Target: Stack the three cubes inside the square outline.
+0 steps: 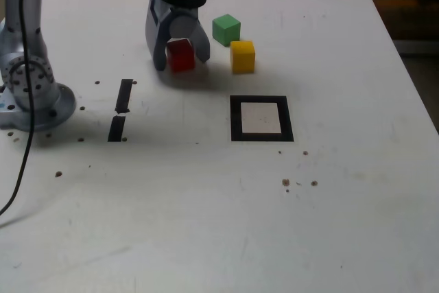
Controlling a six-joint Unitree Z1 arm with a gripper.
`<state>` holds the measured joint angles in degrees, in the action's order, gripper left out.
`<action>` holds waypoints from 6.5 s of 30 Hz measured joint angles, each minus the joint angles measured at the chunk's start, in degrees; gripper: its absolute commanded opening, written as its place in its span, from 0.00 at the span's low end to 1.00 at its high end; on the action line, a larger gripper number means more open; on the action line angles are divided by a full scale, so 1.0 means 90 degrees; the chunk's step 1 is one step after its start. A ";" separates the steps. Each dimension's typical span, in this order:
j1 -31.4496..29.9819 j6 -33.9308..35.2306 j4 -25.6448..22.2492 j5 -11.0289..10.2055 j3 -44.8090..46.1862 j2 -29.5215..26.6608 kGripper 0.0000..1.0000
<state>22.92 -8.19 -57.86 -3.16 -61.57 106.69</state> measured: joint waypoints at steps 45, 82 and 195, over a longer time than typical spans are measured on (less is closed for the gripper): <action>-0.3267 0.1342 -0.1118 0.0500 -0.2873 0.1253 0.28; -0.2647 0.1426 -0.2096 -0.0042 -0.2760 0.0464 1.00; -0.3550 0.1411 -0.1994 0.0702 -0.3707 0.1300 0.81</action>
<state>-9.03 4.51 -75.80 3.16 -94.93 118.39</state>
